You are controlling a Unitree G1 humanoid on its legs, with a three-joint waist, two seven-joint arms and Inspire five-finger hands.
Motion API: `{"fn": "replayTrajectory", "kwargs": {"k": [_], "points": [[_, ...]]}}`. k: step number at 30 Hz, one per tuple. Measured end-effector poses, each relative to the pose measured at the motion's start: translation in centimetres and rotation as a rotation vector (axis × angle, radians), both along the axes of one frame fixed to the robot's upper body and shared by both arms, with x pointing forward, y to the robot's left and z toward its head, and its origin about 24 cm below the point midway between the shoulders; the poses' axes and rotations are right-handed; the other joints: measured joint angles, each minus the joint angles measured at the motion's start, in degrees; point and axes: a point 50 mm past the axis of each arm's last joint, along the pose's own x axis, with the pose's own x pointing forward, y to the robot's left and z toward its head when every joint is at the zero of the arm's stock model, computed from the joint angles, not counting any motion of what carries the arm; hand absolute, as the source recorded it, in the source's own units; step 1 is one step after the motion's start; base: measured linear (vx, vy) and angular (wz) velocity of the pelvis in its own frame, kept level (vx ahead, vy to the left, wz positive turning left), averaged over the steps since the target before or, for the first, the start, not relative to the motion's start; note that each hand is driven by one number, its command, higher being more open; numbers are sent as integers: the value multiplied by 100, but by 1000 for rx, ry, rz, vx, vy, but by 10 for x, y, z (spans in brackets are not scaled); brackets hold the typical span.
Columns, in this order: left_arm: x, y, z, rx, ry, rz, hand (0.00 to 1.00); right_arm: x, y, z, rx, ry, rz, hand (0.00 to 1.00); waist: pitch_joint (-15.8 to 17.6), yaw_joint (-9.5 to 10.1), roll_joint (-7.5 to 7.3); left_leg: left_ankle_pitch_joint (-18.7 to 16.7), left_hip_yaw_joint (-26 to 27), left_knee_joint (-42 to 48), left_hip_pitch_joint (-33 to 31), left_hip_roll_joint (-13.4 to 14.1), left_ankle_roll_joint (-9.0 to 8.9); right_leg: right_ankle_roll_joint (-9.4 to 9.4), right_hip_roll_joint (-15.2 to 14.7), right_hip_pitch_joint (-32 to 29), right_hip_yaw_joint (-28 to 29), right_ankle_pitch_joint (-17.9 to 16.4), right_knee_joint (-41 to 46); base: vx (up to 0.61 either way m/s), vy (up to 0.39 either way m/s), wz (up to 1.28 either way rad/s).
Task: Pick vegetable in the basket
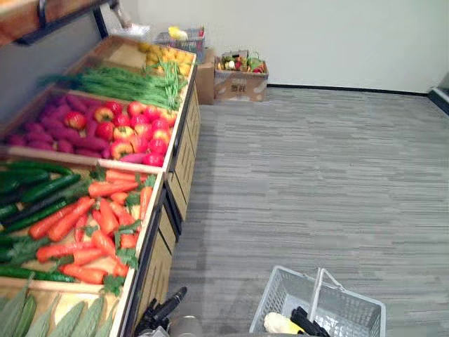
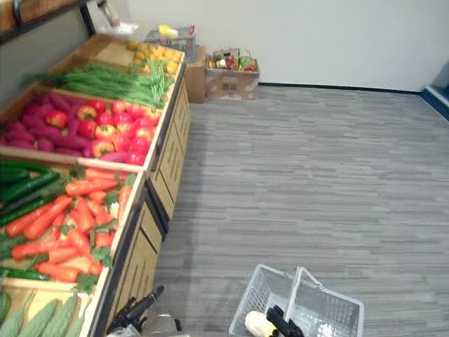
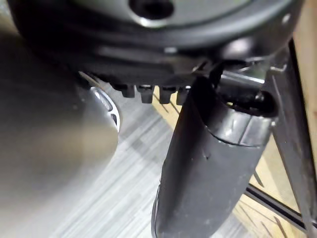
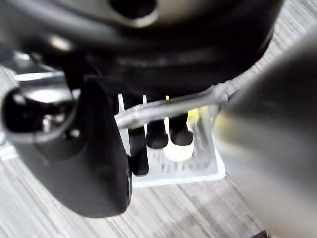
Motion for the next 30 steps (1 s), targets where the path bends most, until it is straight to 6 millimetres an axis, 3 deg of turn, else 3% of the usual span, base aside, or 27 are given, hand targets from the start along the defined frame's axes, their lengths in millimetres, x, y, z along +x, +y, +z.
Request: {"fn": "replayTrajectory", "kwargs": {"k": [4, 6, 7, 8, 9, 10, 11, 12, 13, 14, 15, 16, 17, 18, 20, 21, 22, 23, 24, 25, 26, 28, 30], "points": [[-10, 1, -2, -14, 21, 37, 100, 5, 1, 0, 0, -12, 3, 0, -33, 7, -46, 87, 216, -757, 618, -53, -214, 93, -17, -253, -53, -70, 751, 233, -49, -17], [-17, 4, -3, -8, 34, 46, 100, 2, 6, -2, 16, -2, -5, 0, -175, 12, -105, 120, 318, -1057, 915, -35, -237, 113, -23, -430, -182, -84, 1375, 264, -34, -15], [-18, 4, -3, -4, 37, 47, 100, 2, 7, -2, 20, -7, -11, 0, -225, 17, -106, 139, 341, -1146, 1065, -4, -218, 114, -21, -610, -279, -83, 1915, 231, -16, -20], [-19, 5, -3, 1, 36, 50, 100, 6, 3, 0, 12, -36, -15, 0, -233, 26, -56, 141, 406, -1185, 1227, 106, -216, 157, -75, -1064, -486, -323, 2773, 212, -25, -23], [-22, 5, -3, 5, 40, 55, 100, 9, 5, 2, 15, -56, -12, 0, -241, 15, -59, 139, 443, -1153, 1333, 185, -217, 205, -191, -1161, -721, -655, 2635, 199, -44, -22], [-24, 7, -3, 12, 44, 58, 100, 10, 6, 2, 22, -69, -8, 0, -264, 37, -105, 131, 459, -1011, 1336, 204, -217, 234, -309, -1141, -859, -584, 2136, 190, -117, -4], [-25, 16, -1, 30, 30, 59, 100, 5, 19, -1, 58, -56, -19, 0, -341, 12, -424, -106, 396, -624, 1172, 21, -361, 187, -497, -919, -951, -266, 1658, 150, -110, 5], [-24, 13, -2, 22, 33, 55, 100, 2, 17, -2, 56, -45, -35, 0, -386, 44, -395, -191, 270, -764, 1148, -153, -339, 141, -527, -937, -949, -303, 1756, 117, -48, 6], [-22, 8, -3, 7, 34, 34, 100, 2, 11, -1, 43, -40, -45, 0, -389, 63, -267, -97, 105, -1055, 1116, -423, -120, 132, -557, -1172, -997, -309, 2269, 64, 121, 0], [-23, 9, -3, 12, 39, 4, 100, 3, 4, 0, 29, -45, -57, 0, -372, 17, -313, -103, 52, -1383, 1273, -668, 9, 136, -770, -1610, -1033, -305, 3248, 105, 140, 12], [-23, 13, -3, 22, 40, 2, 100, 3, 4, -1, 31, -46, -80, 0, -326, -10, -413, -96, -62, -1682, 1558, -859, 26, 144, -996, -1916, -1072, -176, 4130, 151, 85, 20], [-24, 14, -3, 24, 48, 3, 100, 2, 1, -1, 28, -44, -105, 0, -321, -37, -447, -99, -125, -1780, 1707, -903, 32, 112, -1082, -2014, -1074, -26, 4485, 253, -42, 44], [-25, 14, -5, 22, 62, 3, 100, -2, -6, -2, 21, -32, -154, 0, -296, -105, -384, -114, -294, -1938, 1963, -871, 34, -36, -1126, -2183, -1084, 440, 5130, 282, -93, 60], [-25, 14, -5, 22, 66, 4, 100, -4, -9, -1, 23, -28, -185, 0, -286, -153, -350, -194, -422, -1967, 2095, -740, 8, -53, -1055, -2330, -1072, -125, 5326, 286, -100, 64], [-24, 10, -5, 15, 61, 3, 100, -3, -13, 0, 22, -42, -218, 0, -270, -179, -214, -334, -524, -1947, 2126, -434, -85, -63, -832, -2873, -1140, -798, 5124, 317, -144, 43], [-22, 8, -6, 8, 56, 8, 100, -1, -16, 1, 16, -55, -225, 0, -212, -195, -142, -422, -562, -1953, 2169, -226, -187, -39, -703, -3153, -1154, -864, 4795, 367, -223, 39], [-21, 7, -6, 4, 54, 14, 100, -2, -17, 2, 13, -57, -235, 0, -137, -226, -101, -506, -626, -1987, 2270, -51, -274, 30, -619, -3339, -1127, -822, 4337, 337, -269, 51], [-23, 11, -5, 11, 52, 41, 100, -14, -12, -1, 25, -20, -241, 0, -84, -242, -166, -666, -698, -2109, 2502, 90, -429, 345, -586, -3398, -888, -488, 3101, 363, -300, 54], [-24, 15, -5, 19, 51, 54, 100, -24, -9, -3, 29, 3, -248, 0, -85, -247, -263, -745, -751, -2148, 2641, 79, -512, 453, -621, -3333, -798, 52, 2642, 457, -382, 50], [-27, 9, -6, 1, 66, 67, 100, -33, -13, -4, 14, 34, -258, 0, -60, -238, -153, -831, -833, -2133, 2819, 284, -553, 273, -522, -3171, -977, 107, 2761, 510, -353, 26], [-26, 7, -6, -5, 61, 76, 100, -36, -16, -5, 3, 52, -261, 0, -102, -251, -75, -748, -981, -1950, 2674, 231, -481, 125, -470, -3167, -1023, -76, 2856, 504, -315, 14], [-19, 0, -6, -22, 47, 76, 100, -33, -16, -4, -1, 42, -254, 0, -95, -293, -8, -603, -936, -1792, 2450, 154, -515, -3, -480, -3064, -1152, -192, 2892, 386, -164, 28], [-16, 0, -6, -21, 43, 72, 100, -37, -11, -6, 10, 66, -244, 0, -105, -318, 2, -218, -998, -1800, 2610, 204, -400, -49, -497, -2735, -1209, -218, 2917, 401, -141, 65]]}}
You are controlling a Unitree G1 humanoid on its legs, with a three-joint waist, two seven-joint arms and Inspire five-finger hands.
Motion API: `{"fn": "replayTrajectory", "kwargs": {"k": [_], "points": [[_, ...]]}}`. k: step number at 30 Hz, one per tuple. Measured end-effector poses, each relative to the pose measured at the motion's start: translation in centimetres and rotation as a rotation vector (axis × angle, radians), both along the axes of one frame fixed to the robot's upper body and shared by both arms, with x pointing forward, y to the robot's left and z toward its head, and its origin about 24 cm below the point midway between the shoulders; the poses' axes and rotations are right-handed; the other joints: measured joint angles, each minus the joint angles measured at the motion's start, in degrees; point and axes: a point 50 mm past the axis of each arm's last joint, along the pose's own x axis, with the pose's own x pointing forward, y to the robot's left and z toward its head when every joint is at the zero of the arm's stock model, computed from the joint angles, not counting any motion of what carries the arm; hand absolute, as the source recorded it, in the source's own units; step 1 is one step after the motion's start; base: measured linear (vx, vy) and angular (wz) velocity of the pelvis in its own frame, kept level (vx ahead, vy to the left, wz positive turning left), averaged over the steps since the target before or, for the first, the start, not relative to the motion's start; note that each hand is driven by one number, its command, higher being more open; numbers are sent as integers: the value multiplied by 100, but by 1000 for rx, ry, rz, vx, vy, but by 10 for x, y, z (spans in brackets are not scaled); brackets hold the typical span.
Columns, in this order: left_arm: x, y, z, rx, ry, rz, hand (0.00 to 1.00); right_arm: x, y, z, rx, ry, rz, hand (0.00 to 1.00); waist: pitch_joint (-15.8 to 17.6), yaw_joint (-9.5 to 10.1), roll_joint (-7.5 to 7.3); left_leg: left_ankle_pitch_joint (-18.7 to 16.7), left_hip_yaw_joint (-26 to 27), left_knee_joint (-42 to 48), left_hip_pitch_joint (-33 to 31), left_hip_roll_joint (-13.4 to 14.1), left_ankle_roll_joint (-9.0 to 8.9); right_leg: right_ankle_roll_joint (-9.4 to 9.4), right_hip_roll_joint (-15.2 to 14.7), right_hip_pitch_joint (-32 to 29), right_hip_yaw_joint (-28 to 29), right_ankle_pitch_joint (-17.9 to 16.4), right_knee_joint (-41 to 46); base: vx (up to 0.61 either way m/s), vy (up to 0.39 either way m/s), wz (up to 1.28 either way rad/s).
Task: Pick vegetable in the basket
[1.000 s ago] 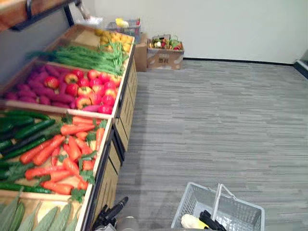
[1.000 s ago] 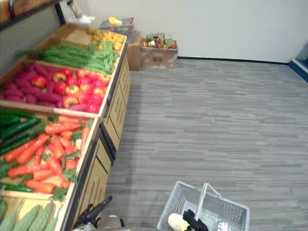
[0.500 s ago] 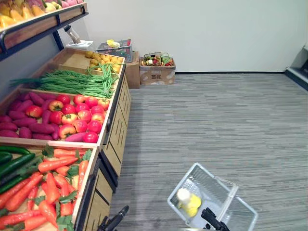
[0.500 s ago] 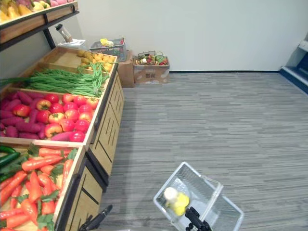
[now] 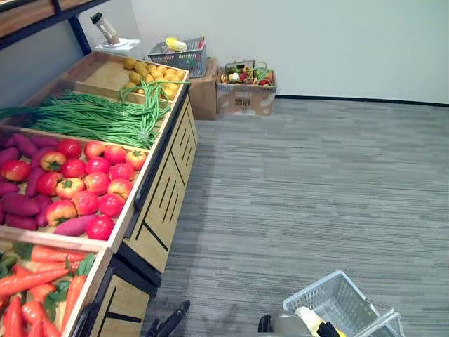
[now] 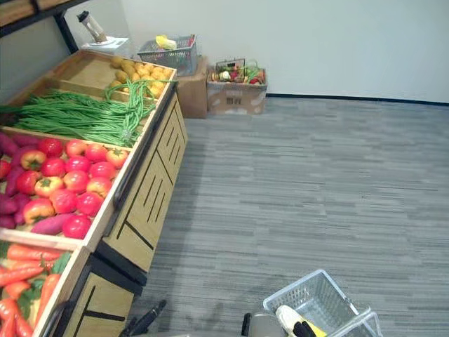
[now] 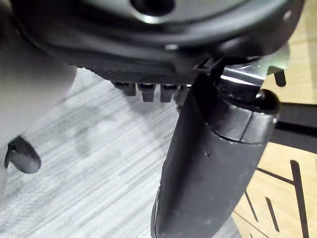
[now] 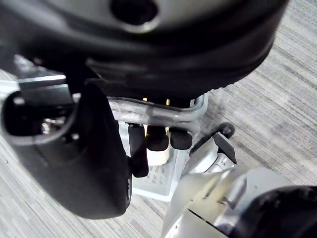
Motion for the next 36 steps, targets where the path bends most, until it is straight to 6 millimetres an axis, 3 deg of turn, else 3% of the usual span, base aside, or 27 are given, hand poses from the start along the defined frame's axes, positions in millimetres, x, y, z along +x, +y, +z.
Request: {"fn": "replayTrajectory", "kwargs": {"k": [2, 3, 4, 5, 8, 10, 13, 15, 16, 17, 18, 19, 20, 23, 25, 27, 29, 36], "points": [[8, 3, 3, 3, -27, -3, 100, -5, 5, 0, 14, 6, 2, 0, -5, -41, -62, 389, 22, 165, 69, 9, 60, -74, -79, -98, 68, -83, 695, 280, -126, 68], [7, 2, 3, 4, -31, 3, 100, -4, 10, 0, 22, -2, 18, 0, -124, -34, -131, 359, 70, 332, 35, 125, 13, -27, 145, -33, 231, -169, -82, 221, -160, 40], [6, 6, 4, 11, -33, 14, 100, -5, 13, -1, 32, 1, 44, 0, -167, -31, -197, 349, 95, 361, 36, 89, -2, -96, 169, 31, 239, -90, -395, 193, -171, 24], [5, -1, 2, -19, -26, 9, 100, -5, 7, 0, 16, 12, 60, 0, -270, -37, -68, 359, 88, 390, 24, 211, -52, -117, 251, 82, 142, -50, -368, 251, -133, 6], [14, -7, 3, -39, -60, -1, 100, 1, 6, 0, -6, 10, 103, 0, -308, -30, -38, 766, 36, 578, -26, 231, -206, -131, 262, 283, 110, -59, -450, 265, -104, 10], [16, -6, 4, -37, -66, 0, 100, 0, 6, 0, -4, 14, 102, 0, -319, -23, -44, 899, -19, 1087, -224, 250, -217, -131, 252, 540, 82, -59, -662, 187, -67, 25], [21, -3, 6, -24, -89, -1, 100, -2, 6, 0, -4, 14, 102, 0, -318, -15, -73, 1348, -78, 2644, -1063, 381, -245, -129, 241, 1047, -9, -58, -1298, 134, -51, 34], [28, 2, 9, -8, -112, -10, 100, -4, 6, 0, -6, 24, 86, 0, -258, -18, -119, 290, 581, 3799, -1867, 769, -195, -83, 191, 1534, -282, 15, -1811, 97, -11, 61], [30, 4, 10, -1, -118, -13, 100, -5, 7, 0, -3, 27, 87, 0, -216, -7, -178, 96, 853, 3792, -1942, 806, -228, -68, 130, 1689, -376, 24, -1877, 80, 47, 71], [33, 7, 12, 15, -127, -24, 100, -5, 8, -1, -1, 28, 87, 0, -163, -2, -254, -41, 1543, 3351, -2000, 804, -188, -10, 26, 1922, -535, 57, -1931, 58, 61, 58], [34, 6, 12, 18, -127, -38, 100, -6, 7, 0, -5, 26, 86, 0, -169, -15, -224, 234, 1902, 2822, -2012, 795, 33, 43, 25, 1990, -621, 88, -1934, 69, 115, 86], [35, 7, 12, 30, -125, -62, 100, -6, 9, 0, 4, 25, 70, 0, -221, -28, -241, 265, 2502, 2384, -1928, 732, 227, 110, -10, 1995, -681, 82, -1924, 84, 143, 106], [43, 8, 15, 42, -141, -93, 100, -3, 14, -1, 19, 11, 46, 0, -205, -64, -350, 258, 2767, 1853, -1766, 497, 240, 143, -141, 1934, -689, 113, -1914, 94, 166, 109], [48, 10, 15, 49, -127, -142, 100, 1, 22, -2, 42, -6, 4, 0, -176, -73, -483, 363, 2877, 1073, -1664, 151, 138, 155, -326, 1922, -773, 137, -1924, 112, 202, 86], [45, 10, 14, 50, -116, -148, 100, -2, 21, -2, 44, 3, -5, 0, -199, -79, -503, 641, 2878, 433, -1404, -133, 125, 234, -456, 1981, -839, 235, -1924, 44, 99, 28], [42, 4, 12, 43, -101, -179, 100, -2, 15, -1, 28, 4, 8, 0, -201, -86, -451, 1202, 2856, -580, -1094, -437, 157, 251, -481, 1990, -892, 456, -1947, -9, 64, 29], [44, -1, 12, 38, -99, -209, 100, 0, 12, 0, 17, 1, 16, 0, -179, -141, -401, 1448, 2759, -1022, -1010, -525, 167, 301, -447, 1960, -1011, 529, -1966, -2, 29, 36], [40, 3, 11, 39, -80, -160, 100, 12, 15, 0, 27, -25, 38, 0, -168, -69, -415, 1604, 2571, -1289, -949, -457, 138, 289, -280, 2000, -1034, 662, -1939, -16, -24, 16]]}}
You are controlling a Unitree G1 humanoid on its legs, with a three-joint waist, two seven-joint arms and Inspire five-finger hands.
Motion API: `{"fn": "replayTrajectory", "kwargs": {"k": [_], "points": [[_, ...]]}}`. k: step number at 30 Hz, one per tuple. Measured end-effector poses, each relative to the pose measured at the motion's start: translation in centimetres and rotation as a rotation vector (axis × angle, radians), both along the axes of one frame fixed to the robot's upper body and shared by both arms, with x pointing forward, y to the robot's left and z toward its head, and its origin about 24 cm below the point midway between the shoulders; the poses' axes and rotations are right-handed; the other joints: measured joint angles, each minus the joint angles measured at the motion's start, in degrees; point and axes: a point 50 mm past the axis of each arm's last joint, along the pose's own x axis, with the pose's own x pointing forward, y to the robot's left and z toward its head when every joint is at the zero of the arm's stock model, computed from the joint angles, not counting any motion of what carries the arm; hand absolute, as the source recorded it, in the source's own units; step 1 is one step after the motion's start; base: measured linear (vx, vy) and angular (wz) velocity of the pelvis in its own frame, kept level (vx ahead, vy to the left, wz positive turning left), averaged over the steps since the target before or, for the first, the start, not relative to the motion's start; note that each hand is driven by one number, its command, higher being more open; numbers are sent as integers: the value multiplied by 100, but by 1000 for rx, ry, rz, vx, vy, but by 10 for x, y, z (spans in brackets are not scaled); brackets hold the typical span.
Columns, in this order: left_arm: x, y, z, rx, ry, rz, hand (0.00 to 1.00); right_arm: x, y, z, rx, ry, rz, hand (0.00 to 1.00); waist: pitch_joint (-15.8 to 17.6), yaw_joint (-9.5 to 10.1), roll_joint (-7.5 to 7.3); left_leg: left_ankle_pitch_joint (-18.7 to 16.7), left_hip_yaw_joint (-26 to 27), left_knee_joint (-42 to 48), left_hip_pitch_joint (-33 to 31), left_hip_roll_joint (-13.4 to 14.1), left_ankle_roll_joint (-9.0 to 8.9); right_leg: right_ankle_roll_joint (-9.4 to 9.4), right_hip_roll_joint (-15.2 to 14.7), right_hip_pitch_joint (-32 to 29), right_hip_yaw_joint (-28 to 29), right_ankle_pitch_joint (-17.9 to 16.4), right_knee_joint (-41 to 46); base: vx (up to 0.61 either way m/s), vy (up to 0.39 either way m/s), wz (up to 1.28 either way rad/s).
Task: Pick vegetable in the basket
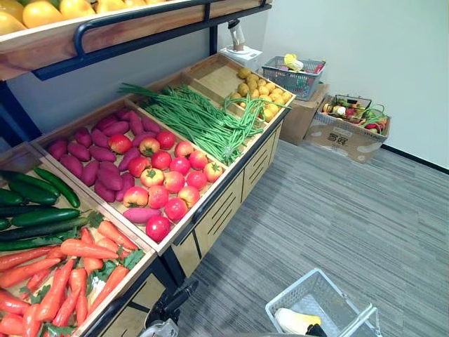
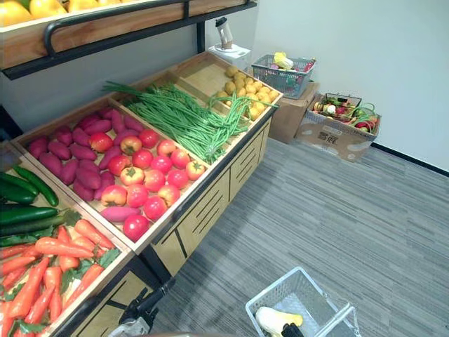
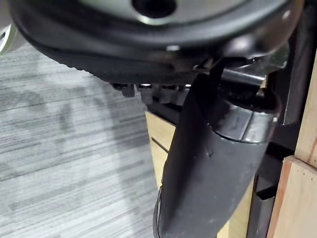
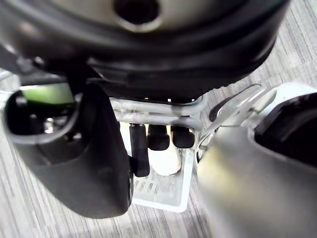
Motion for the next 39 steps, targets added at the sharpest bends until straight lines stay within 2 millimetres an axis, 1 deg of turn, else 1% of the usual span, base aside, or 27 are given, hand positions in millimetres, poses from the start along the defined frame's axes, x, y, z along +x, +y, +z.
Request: {"fn": "replayTrajectory", "kwargs": {"k": [2, 4, 6, 7, 8, 9, 10, 11, 12, 13, 14, 15, 16, 17, 18, 19, 20, 21, 22, 24, 25, 27, 29, 32, 37, 38, 39], "points": [[0, 1, 0, 6, -6, 9, 100, 4, 0, 0, 2, -9, 6, 0, 25, 63, -2, 15, -42, -46, 7, 3, -8, 3, 19, 17, -22, 9, -3, -19, -25, 15], [-1, 3, 1, 11, -11, 27, 100, 7, 1, 1, -2, -15, 25, 0, 71, 68, 4, 15, -191, -63, -4, -19, -8, 4, 7, 81, -100, 9, 23, -20, -26, 31], [-2, 3, 1, 14, -14, 38, 100, 12, -1, 1, -3, -29, 35, 0, 154, 64, 43, 8, -380, -65, -7, -45, 8, 4, -33, 38, -117, 9, 365, -26, -9, 61], [-2, 3, 1, 18, -20, 40, 100, 16, -6, 3, -17, -40, 38, 0, 196, 70, 52, -63, -711, -53, -34, -126, 121, 1, -223, -247, 9, 10, 1273, -25, 10, 95], [-1, 5, 1, 24, -24, 41, 100, 16, -7, 3, -21, -44, 36, 0, 220, 79, 15, -107, -890, -17, -35, -194, 177, -50, -305, -369, 188, 42, 1717, -24, 12, 114], [-1, 6, 2, 30, -27, 42, 100, 15, -8, 3, -25, -44, 33, 0, 247, 86, -13, -160, -1087, 34, -38, -238, 234, -232, -345, -499, 422, 158, 2119, -33, -39, 133], [-1, 7, 2, 36, -33, 49, 100, 12, -9, 3, -29, -40, 30, 0, 294, 87, 63, -246, -1548, 185, -91, -221, 339, -701, -282, -818, 868, 491, 2843, -37, -83, 159], [-1, 8, 2, 41, -36, 56, 100, 11, -9, 4, -35, -46, 31, 0, 282, 83, 70, -293, -1873, 264, -153, -197, 370, -541, -75, -986, 1277, 37, 2999, -46, -147, 204], [-3, 10, 2, 46, -31, 67, 100, 12, -4, 4, -27, -53, 59, 0, 287, 89, 92, -386, -2290, 432, -349, -175, 387, -384, 173, -1154, 1635, -436, 2729, -33, -140, 163], [-7, 10, 1, 47, -24, 69, 100, 13, 3, 3, -14, -57, 75, 0, 289, 108, 98, -390, -2458, 459, -403, -169, 393, -319, 277, -1233, 1786, -515, 2497, -30, -208, 189], [-12, 14, 0, 47, -11, 94, 100, 14, 5, 3, 3, -71, 90, 0, 290, 125, 88, -386, -2746, 430, -439, -186, 399, -216, 479, -1260, 2185, -553, 1700, -15, -178, 139], [-17, 15, -1, 47, 2, 104, 100, 15, 6, 3, 3, -69, 100, 0, 282, 134, 67, -385, -2820, 410, -432, -206, 398, -111, 527, -1215, 2348, -459, 1284, -6, -223, 145], [-28, 19, -2, 60, 25, 115, 100, 14, 11, 2, 17, -66, 112, 0, 229, 186, -110, -374, -2899, 345, -417, -345, 378, 41, 531, -1200, 2649, -16, 573, 33, -214, 90], [-38, 26, -2, 71, 47, 141, 100, 12, 17, 0, 32, -53, 116, 0, 141, 297, -290, -309, -2911, 260, -401, -488, 225, 27, 377, -1190, 2674, -300, 383, 120, -231, 74], [-42, 23, -4, 61, 68, 155, 100, 14, 13, 0, 21, -49, 112, 0, 118, 369, -262, -251, -2927, 224, -379, -452, 103, 10, 364, -1145, 2566, -375, 270, 153, -171, 46], [-44, 22, -5, 56, 74, 163, 100, 14, 10, 0, 10, -49, 122, 0, 102, 369, -228, -220, -2871, 218, -392, -419, 73, 20, 364, -1121, 2489, -392, 182, 188, -122, 48], [-45, 17, -6, 42, 78, 172, 100, 19, 6, 2, -12, -56, 153, 0, 111, 361, -94, -168, -2853, 179, -427, -304, 3, 14, 422, -1048, 2328, -394, 61, 162, -114, 57], [-46, 14, -7, 33, 85, 172, 100, 22, 7, 2, -11, -63, 161, 0, 86, 361, -21, -140, -2899, 121, -420, -228, -80, -30, 470, -912, 2198, -362, -99, 164, -109, 52], [-46, 13, -7, 28, 88, 172, 100, 24, 8, 2, -11, -67, 169, 0, 78, 367, -7, -134, -2907, 82, -391, -201, -120, -41, 489, -827, 2153, -352, -185, 166, -76, 35], [-46, 13, -7, 23, 88, 162, 100, 33, 13, 2, 6, -76, 205, 0, 44, 379, -23, -118, -2916, -43, -261, -176, -153, -52, 500, -559, 1987, -340, -399, 175, -26, 32], [-45, 14, -7, 26, 85, 152, 100, 33, 14, 2, 11, -67, 201, 0, 40, 380, -28, -118, -2913, -62, -234, -179, -155, -49, 497, -499, 1956, -338, -443, 170, 14, 28], [-43, 17, -6, 39, 83, 119, 100, 32, 18, 0, 25, -48, 190, 0, -13, 391, -124, -119, -2860, -62, -232, -209, -158, -20, 483, -441, 1926, -319, -484, 145, 36, 13], [-42, 19, -5, 47, 84, 101, 100, 30, 20, 0, 29, -40, 188, 0, -54, 391, -162, -119, -2846, -61, -225, -229, -158, 2, 449, -417, 1921, -305, -483, 82, 40, 4], [-41, 19, -5, 54, 86, 73, 100, 29, 21, -1, 22, -32, 213, 0, -96, 390, -170, -117, -2860, -61, -162, -227, -157, 15, 426, -298, 1877, -283, -482, 41, 32, 12], [-43, 19, -6, 48, 89, 92, 100, 27, 21, -2, 18, -17, 235, 0, -131, 385, -157, -40, -2852, -62, -212, -251, -144, 4, 413, -251, 1707, -293, -487, -45, 2, 19], [-43, 21, -5, 52, 88, 91, 100, 30, 22, -1, 21, -22, 234, 0, -123, 350, -174, 113, -2817, -65, -301, -334, -89, -36, 353, -251, 1549, -323, -491, -154, -25, 72], [-42, 21, -5, 55, 86, 79, 100, 30, 21, -1, 22, -26, 219, 0, -142, 245, -218, 269, -2679, -104, -454, -398, 107, -45, 201, -225, 1227, -326, -548, -173, -13, 94]]}}
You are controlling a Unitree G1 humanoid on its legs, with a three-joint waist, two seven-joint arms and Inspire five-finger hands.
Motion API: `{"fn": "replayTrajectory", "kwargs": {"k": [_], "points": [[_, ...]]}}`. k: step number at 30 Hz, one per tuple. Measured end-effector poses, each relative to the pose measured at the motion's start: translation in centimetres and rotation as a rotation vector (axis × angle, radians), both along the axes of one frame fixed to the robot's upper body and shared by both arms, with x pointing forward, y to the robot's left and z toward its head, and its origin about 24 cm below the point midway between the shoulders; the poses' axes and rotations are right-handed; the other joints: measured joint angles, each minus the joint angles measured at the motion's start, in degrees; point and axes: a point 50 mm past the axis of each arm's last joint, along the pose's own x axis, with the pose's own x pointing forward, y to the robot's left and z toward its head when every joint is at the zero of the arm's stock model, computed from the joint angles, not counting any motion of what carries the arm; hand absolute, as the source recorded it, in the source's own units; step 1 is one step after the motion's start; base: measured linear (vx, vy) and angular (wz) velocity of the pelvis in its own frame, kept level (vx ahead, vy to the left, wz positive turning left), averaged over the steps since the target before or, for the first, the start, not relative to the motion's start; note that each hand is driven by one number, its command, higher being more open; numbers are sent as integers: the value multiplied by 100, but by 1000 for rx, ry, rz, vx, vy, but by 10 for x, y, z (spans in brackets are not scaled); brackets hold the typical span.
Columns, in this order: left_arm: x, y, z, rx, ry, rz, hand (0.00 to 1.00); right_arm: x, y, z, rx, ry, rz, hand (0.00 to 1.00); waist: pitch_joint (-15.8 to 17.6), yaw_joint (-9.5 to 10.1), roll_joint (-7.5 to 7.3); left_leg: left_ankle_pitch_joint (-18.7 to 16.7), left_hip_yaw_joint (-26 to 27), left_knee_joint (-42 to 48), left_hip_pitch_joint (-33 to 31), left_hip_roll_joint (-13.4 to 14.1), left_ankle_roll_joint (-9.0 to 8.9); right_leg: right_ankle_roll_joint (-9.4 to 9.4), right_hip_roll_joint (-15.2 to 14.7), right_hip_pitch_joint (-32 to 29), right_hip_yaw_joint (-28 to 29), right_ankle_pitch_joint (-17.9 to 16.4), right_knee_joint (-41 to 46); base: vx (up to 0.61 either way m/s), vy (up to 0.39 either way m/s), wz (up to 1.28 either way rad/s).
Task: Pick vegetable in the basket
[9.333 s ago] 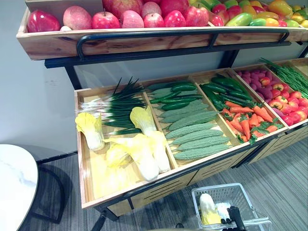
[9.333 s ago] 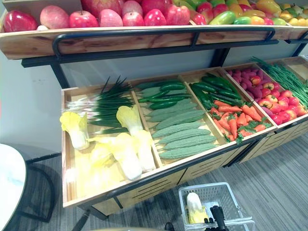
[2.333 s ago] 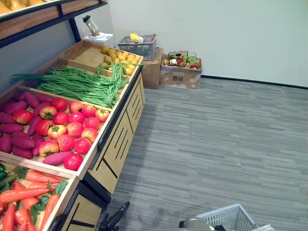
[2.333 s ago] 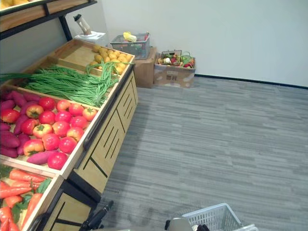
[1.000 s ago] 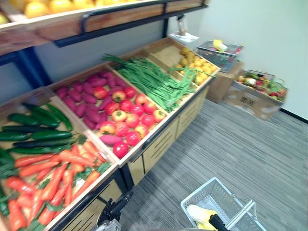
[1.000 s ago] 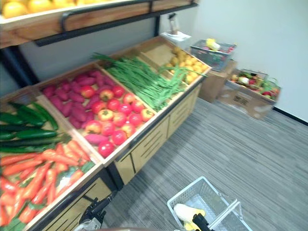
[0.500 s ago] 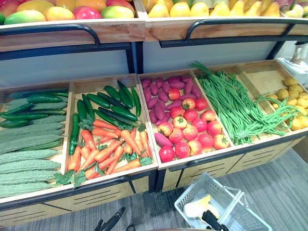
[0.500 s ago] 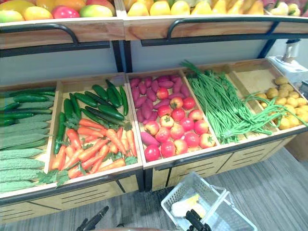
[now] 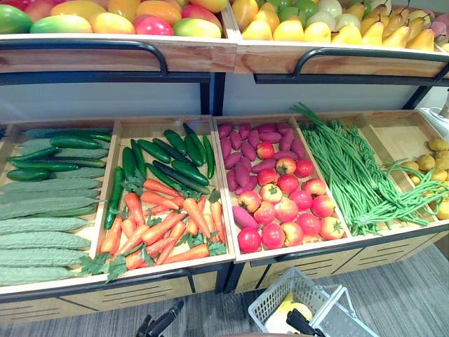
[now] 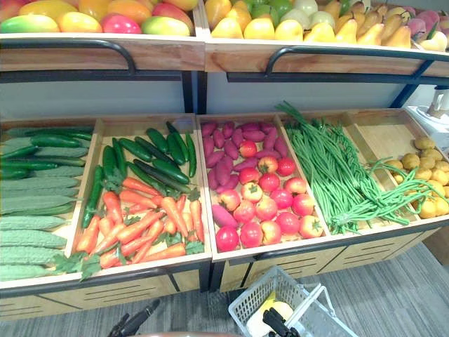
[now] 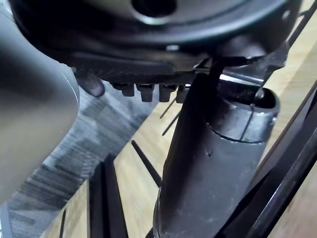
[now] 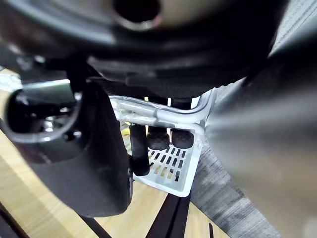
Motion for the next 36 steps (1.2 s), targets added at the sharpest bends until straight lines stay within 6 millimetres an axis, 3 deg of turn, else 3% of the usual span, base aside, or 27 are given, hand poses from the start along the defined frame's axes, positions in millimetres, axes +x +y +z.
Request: {"fn": "replayTrajectory", "kwargs": {"k": [1, 2, 3, 4, 5, 6, 8, 9, 10, 11, 16, 22, 29, 33, 36], "points": [[-1, 0, 0, -1, 3, -9, 100, -3, -1, 0, -2, 6, -7, 0, -15, -77, -15, -136, 393, 64, -31, -14, 192, -29, -60, 31, -217, -14, -71, -157, 41, 131], [2, -1, -1, -5, 12, -31, 100, -5, -1, -1, -4, 14, -32, 0, 9, -186, -16, -542, 1378, 615, -211, 105, 283, -70, -146, 130, -589, -45, -148, -144, 59, 121], [3, 1, -1, -14, 17, -30, 100, -7, -4, -1, -9, 21, -60, 0, 42, -196, -44, -744, 1877, 1195, -308, 235, 331, -55, -269, 266, -759, -56, -88, -115, 53, 107], [3, -1, -1, -17, 20, -36, 100, -9, -7, -1, -14, 28, -69, 0, 54, -190, 11, -711, 1916, 1333, -291, 300, 343, -20, -271, 342, -783, -100, -22, -90, 29, 63], [0, -5, -2, -28, 27, -35, 100, -12, -13, 0, -31, 33, -74, 0, 77, -180, 149, -730, 1798, 1242, -231, 323, 27, -2, -214, 356, -709, -246, 184, -111, 69, 44], [-3, -3, -2, -24, 42, -39, 100, -13, -13, 0, -31, 33, -81, 0, 32, -175, 108, -486, 1720, 698, -21, 110, 53, -160, -165, 247, -229, -470, 282, -166, 95, 43], [-2, -4, -2, -20, 45, -72, 100, -15, -10, 0, -23, 34, -87, 0, -16, -203, 98, -166, 1663, -34, 170, -116, 70, -152, -101, 143, -2, -481, 263, -143, 96, 47], [-1, -3, -2, -21, 43, -61, 100, -14, -11, 0, -27, 29, -91, 0, 3, -217, 30, -50, 1739, -23, 71, -148, 201, -157, -167, 54, 15, -476, 195, -68, 83, 35], [0, -4, -2, -24, 42, -43, 100, -15, -12, 0, -33, 28, -91, 0, 13, -196, 64, 11, 1754, -23, 41, -144, 225, -152, -164, 47, 8, -475, 179, -45, 96, 24], [-3, -3, -3, -25, 56, -13, 100, -15, -13, 0, -36, 28, -92, 0, 22, -194, 131, -4, 1724, -30, 32, -189, 199, -136, -148, 83, 49, -467, 133, -5, 46, 8], [-6, 0, -3, -12, 80, 11, 100, -18, -10, -1, -29, 34, -97, 0, 23, -190, 74, -117, 1734, -32, 74, -405, 316, 127, -327, 219, 210, -192, -100, 53, 77, 0], [-13, 3, -3, -8, 50, 127, 100, -20, -9, -2, -25, 47, -97, 0, 29, -186, 18, -280, 1748, -34, 228, -427, 226, 149, -346, 425, 205, -140, -146, 52, 12, -2], [-33, 8, 1, 57, -54, 665, 100, -26, -10, -3, -15, 76, -93, 0, 13, -173, 94, -384, 1704, -34, 320, -77, 88, -2, -17, 468, 107, 178, -32, 4, -47, 2], [-42, 14, 8, 171, -90, 854, 100, -26, -9, -3, -8, 80, -94, 0, -15, -164, 85, -394, 1707, -31, 338, 1, 47, -13, 12, 358, 64, 191, 186, 0, 0, 0], [-46, 30, 21, 310, -164, 981, 100, -26, -9, -3, -9, 78, -94, 0, -19, -158, 109, -390, 1710, -31, 379, 4, 59, -13, 7, 345, 65, 191, 276, 0, 0, 0]]}}
